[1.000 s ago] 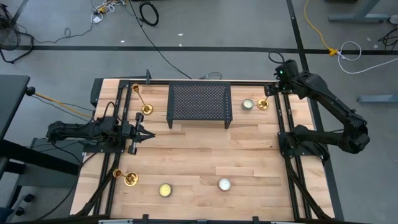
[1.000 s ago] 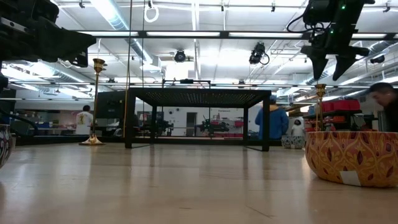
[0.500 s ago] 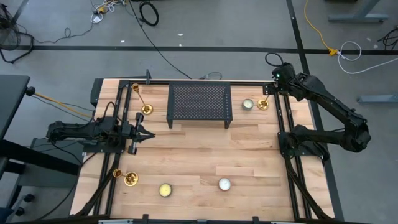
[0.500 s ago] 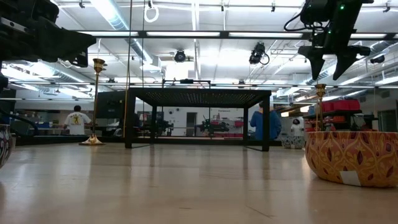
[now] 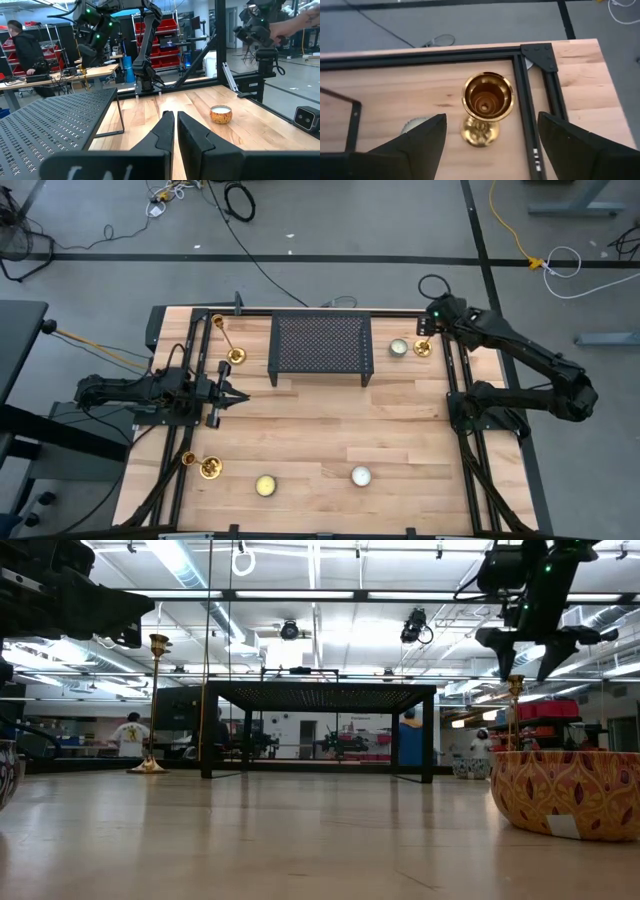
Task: Pick & Place candle stick holders
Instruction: Put the top right gold candle holder on the shelf
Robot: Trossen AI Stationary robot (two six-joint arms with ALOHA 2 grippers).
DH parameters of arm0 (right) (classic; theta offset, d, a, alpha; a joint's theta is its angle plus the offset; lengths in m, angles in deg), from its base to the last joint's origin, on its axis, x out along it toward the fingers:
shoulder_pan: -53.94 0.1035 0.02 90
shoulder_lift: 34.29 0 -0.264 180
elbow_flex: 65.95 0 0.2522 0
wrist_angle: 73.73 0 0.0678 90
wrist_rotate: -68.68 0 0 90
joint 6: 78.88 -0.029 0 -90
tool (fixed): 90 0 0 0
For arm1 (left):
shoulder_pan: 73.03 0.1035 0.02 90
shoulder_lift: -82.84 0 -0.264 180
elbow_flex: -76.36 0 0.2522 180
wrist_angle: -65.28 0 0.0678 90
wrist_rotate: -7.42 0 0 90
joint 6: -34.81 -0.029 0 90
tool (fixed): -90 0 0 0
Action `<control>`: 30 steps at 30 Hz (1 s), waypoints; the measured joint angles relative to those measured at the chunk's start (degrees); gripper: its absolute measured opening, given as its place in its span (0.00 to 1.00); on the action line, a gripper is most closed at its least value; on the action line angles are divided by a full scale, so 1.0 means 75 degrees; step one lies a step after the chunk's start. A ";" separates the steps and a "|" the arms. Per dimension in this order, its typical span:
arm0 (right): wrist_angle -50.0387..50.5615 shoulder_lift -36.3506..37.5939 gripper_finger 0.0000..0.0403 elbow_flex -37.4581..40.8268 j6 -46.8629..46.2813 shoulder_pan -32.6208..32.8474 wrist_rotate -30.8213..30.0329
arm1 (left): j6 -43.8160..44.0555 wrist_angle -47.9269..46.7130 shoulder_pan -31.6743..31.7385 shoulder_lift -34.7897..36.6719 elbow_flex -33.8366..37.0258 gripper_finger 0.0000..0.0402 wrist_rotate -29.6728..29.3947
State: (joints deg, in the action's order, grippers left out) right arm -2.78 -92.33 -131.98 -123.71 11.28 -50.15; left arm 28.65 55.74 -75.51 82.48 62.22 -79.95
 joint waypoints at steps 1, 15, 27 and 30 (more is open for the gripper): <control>-0.0084 0.0000 0.77 0.0039 -0.0058 0.0000 -0.0053 | 0.0002 0.0001 0.0000 0.0000 0.0000 0.06 0.0000; -0.0666 -0.0003 0.70 0.0192 -0.0526 0.0000 -0.0524 | 0.0002 -0.0002 -0.0002 0.0000 -0.0001 0.06 0.0000; -0.0746 -0.0003 0.50 0.0192 -0.0346 0.0000 -0.0492 | -0.0001 -0.0001 0.0000 0.0000 -0.0003 0.06 0.0000; -0.0746 -0.0003 0.47 0.0192 -0.0298 0.0000 -0.0474 | 0.0000 0.0001 -0.0001 0.0000 0.0000 0.06 0.0000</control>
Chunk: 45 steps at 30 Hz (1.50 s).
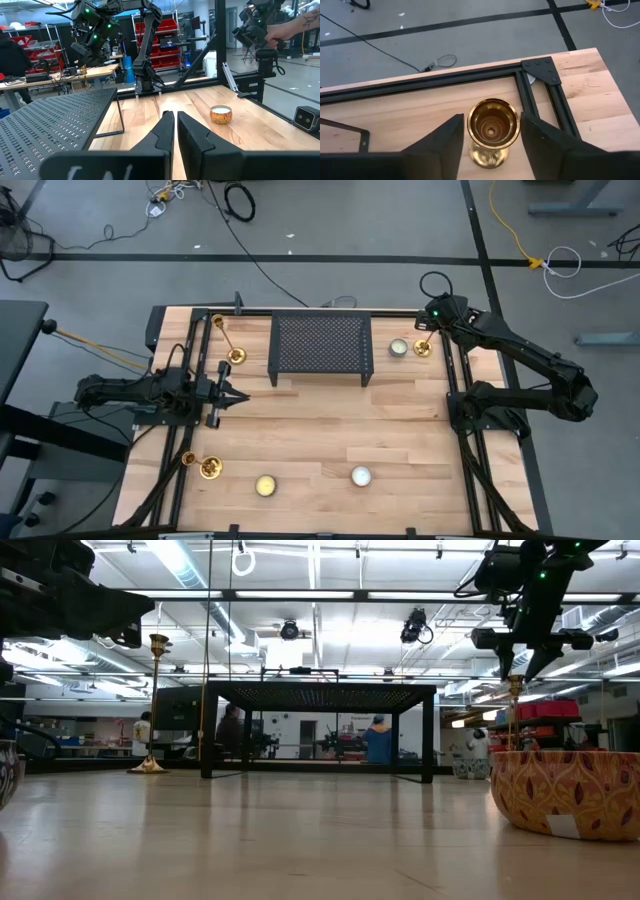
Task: Pick & Place candle stick holders
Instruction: Put the top right gold candle holder on the shelf
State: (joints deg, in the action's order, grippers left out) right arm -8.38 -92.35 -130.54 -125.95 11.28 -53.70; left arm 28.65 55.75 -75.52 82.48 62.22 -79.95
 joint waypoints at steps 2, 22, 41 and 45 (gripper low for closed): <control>0.0002 0.0000 0.46 0.0000 0.0000 0.0000 0.0014 | 0.0000 0.0000 -0.0001 0.0002 -0.0001 0.06 0.0000; 0.0001 0.0000 0.39 0.0000 0.0000 0.0000 0.0046 | 0.0000 -0.0003 0.0000 0.0000 0.0000 0.06 0.0000; -0.0256 0.0184 0.39 0.0000 0.0148 0.0000 0.0228 | -0.0001 -0.0001 0.0000 0.0001 0.0000 0.06 0.0000; -0.0230 0.0265 0.39 -0.0027 0.0146 0.0000 0.0259 | 0.0001 0.0000 -0.0001 0.0000 -0.0002 0.06 0.0000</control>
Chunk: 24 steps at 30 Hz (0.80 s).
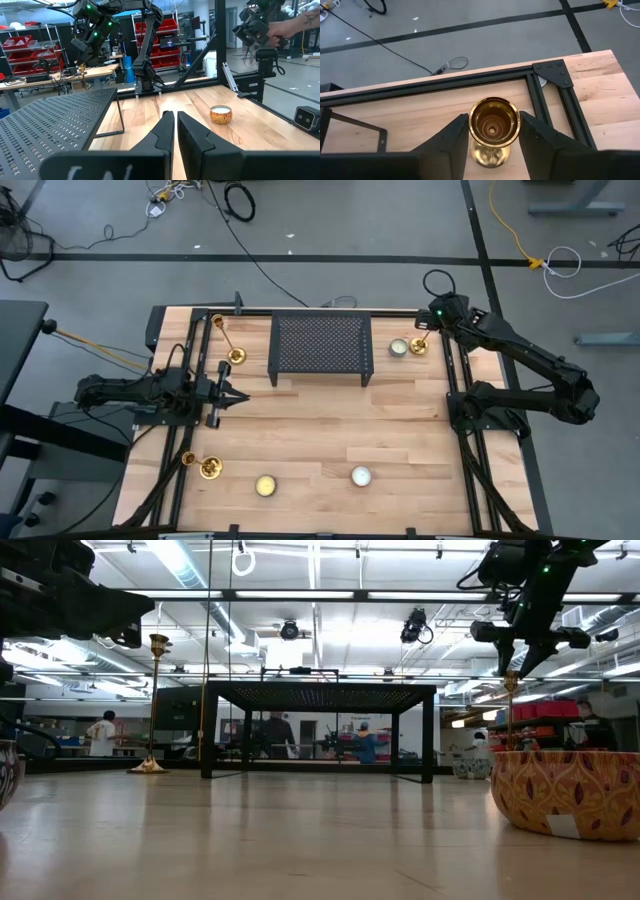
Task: Pick & Place candle stick holders
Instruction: Put the top right gold candle holder on the shelf
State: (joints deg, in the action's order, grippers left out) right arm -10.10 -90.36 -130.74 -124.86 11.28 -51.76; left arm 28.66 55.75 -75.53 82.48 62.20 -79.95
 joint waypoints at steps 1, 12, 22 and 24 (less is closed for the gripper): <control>0.0023 0.0006 0.39 -0.0052 0.0041 0.0000 0.0000 | -0.0002 -0.0002 0.0003 0.0000 0.0000 0.06 0.0000; 0.0034 0.0009 0.39 -0.0908 0.0666 0.0000 -0.0006 | 0.0000 -0.0001 0.0000 0.0001 0.0001 0.06 0.0000; 0.0045 0.0006 0.39 -0.1642 0.1289 0.0003 0.0472 | -0.0001 -0.0003 0.0000 0.0000 0.0001 0.06 0.0000; 0.0045 0.0006 0.39 -0.1802 0.1433 0.0003 0.0588 | -0.0002 -0.0002 0.0001 0.0001 0.0000 0.06 0.0000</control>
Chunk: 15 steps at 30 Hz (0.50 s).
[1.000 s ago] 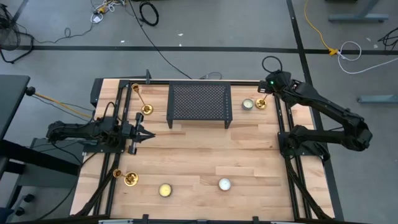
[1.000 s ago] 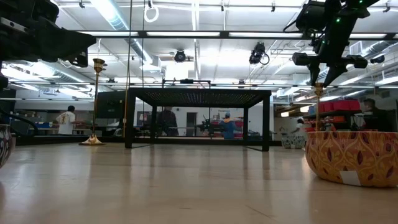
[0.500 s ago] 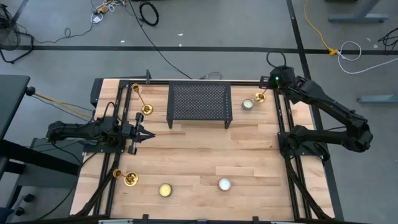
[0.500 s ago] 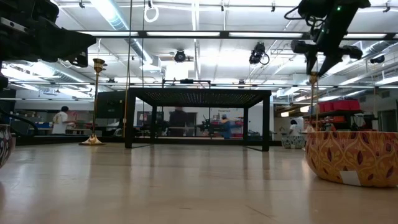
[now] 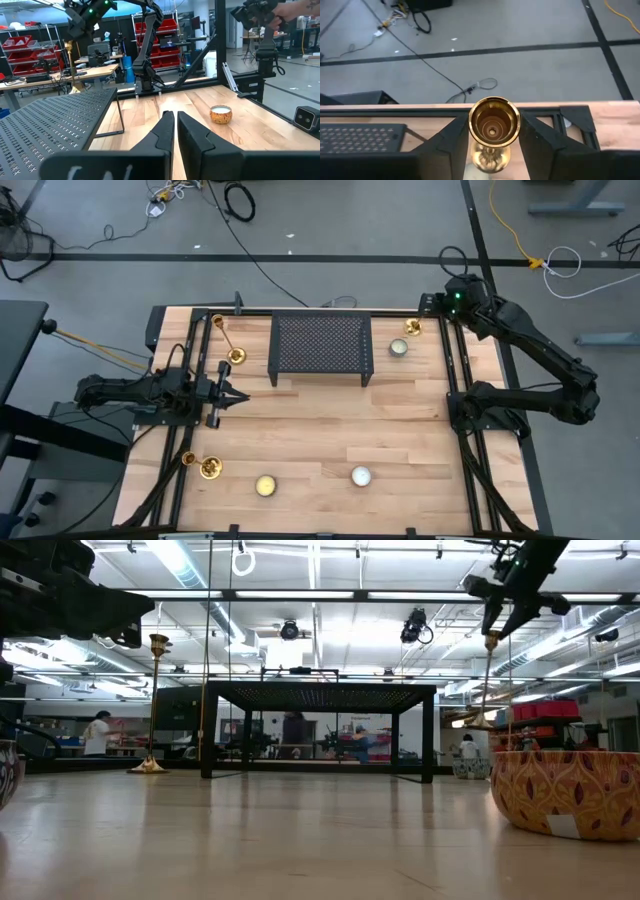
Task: Pick & Place candle stick holders
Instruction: Put the top right gold candle holder on the shelf
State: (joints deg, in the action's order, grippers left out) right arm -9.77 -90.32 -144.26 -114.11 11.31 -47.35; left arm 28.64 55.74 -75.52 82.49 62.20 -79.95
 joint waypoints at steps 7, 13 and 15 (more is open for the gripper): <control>-0.0073 -0.0003 0.39 -0.0347 0.0531 0.0000 0.0384 | -0.0001 0.0002 -0.0001 0.0001 0.0003 0.06 0.0000; -0.0194 -0.0034 0.39 -0.0436 0.1081 0.0000 0.1145 | 0.0002 0.0002 -0.0001 -0.0001 0.0000 0.06 0.0000; -0.0200 -0.0056 0.39 -0.0436 0.1281 0.0000 0.1330 | 0.0002 0.0000 0.0001 -0.0001 0.0001 0.06 0.0001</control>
State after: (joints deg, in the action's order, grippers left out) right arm -11.27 -90.74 -147.52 -104.50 11.31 -37.37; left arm 28.66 55.73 -75.51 82.48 62.21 -79.94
